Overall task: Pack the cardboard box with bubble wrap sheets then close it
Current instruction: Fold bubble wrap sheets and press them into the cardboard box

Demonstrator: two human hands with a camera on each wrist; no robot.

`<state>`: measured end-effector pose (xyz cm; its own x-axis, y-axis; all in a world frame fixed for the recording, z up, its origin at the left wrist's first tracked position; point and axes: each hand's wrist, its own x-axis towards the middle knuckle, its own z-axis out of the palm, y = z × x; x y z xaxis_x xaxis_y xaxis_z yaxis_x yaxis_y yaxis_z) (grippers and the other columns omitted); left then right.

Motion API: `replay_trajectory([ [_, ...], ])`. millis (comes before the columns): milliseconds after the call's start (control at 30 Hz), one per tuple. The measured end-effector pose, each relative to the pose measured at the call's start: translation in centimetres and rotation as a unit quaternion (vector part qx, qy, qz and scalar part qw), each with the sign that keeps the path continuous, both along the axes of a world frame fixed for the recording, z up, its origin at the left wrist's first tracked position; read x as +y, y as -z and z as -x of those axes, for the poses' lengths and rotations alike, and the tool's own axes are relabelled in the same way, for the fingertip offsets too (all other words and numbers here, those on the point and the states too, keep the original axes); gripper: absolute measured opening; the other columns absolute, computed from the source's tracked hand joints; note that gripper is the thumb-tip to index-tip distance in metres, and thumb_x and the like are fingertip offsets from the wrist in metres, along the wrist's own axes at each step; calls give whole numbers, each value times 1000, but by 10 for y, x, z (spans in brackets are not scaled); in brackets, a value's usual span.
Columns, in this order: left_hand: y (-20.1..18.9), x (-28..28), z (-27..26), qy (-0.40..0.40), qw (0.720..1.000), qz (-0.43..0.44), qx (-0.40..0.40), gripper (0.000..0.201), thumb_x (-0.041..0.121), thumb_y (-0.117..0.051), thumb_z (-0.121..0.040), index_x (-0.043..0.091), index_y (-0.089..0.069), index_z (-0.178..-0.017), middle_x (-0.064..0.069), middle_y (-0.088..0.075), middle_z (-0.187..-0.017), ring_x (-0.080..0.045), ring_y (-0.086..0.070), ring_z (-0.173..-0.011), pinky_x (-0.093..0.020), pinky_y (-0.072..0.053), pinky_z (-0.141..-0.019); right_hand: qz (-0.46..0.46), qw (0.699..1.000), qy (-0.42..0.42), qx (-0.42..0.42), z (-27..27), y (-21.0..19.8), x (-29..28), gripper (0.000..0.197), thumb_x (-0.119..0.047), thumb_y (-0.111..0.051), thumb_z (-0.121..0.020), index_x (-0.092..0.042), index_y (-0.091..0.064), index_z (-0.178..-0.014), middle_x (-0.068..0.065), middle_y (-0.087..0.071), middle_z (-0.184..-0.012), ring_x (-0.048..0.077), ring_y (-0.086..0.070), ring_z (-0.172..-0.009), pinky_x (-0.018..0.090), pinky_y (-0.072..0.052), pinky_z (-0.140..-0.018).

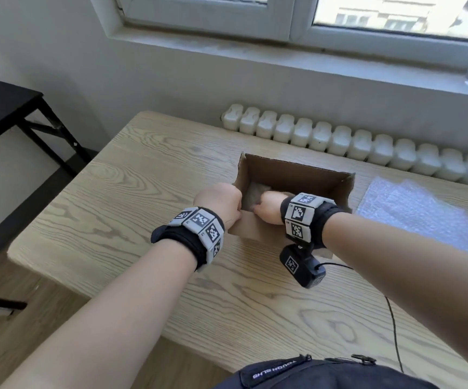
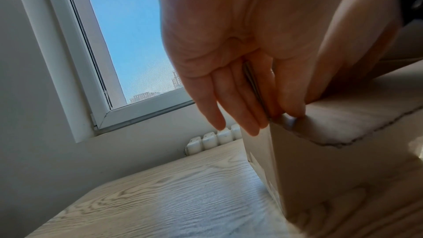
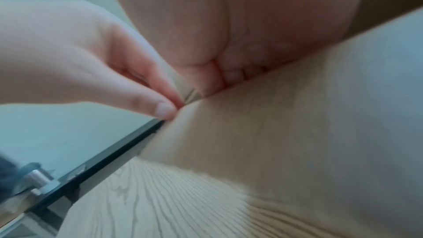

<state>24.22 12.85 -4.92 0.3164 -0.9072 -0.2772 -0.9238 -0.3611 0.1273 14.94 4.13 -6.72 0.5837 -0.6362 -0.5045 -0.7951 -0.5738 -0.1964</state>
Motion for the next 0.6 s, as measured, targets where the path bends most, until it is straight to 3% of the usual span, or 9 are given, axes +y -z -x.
replay_trajectory([
  [200, 1, -13, 8, -28, 999, 25, -33, 23, 21, -51, -90, 16, -65, -108, -10, -53, -117, -32, -55, -108, -41, -49, -90, 2, 997, 16, -76, 37, -21, 3, 36, -26, -40, -97, -7, -64, -117, 11, -63, -121, 29, -58, -113, 32, -48, -95],
  [300, -3, -18, 26, -22, 993, 66, -97, 21, 17, -54, -89, 17, -63, -109, -15, -28, -147, -36, -31, -134, -45, -31, -107, -17, 990, 61, -127, 63, -33, 4, 32, -20, -44, -94, -9, -67, -113, 8, -65, -118, 26, -59, -112, 30, -47, -93],
  [367, -9, -26, 44, 5, 988, 131, -85, 21, 17, -54, -89, 20, -61, -109, -15, -13, -156, -35, -15, -143, -46, -18, -114, -6, 977, 108, -183, 82, -37, 6, 30, -20, -46, -94, -10, -68, -112, 7, -67, -116, 23, -60, -110, 29, -47, -92],
  [467, -17, -45, 78, 88, 980, 178, -29, 28, 18, -49, -92, 21, -60, -118, -11, -23, -155, -30, -20, -142, -42, -21, -114, 39, 947, 176, -264, 114, -37, 6, 27, -17, -46, -92, -10, -69, -105, 7, -69, -107, 23, -61, -102, 32, -49, -88],
  [600, -23, -67, 126, 196, 957, 212, 31, 28, 14, -48, -91, 16, -65, -113, -3, -52, -134, -27, -47, -123, -37, -40, -96, 42, 921, 278, -271, 167, -30, -7, 24, -16, -49, -90, -5, -69, -97, 9, -68, -96, 25, -60, -95, 29, -46, -78],
])
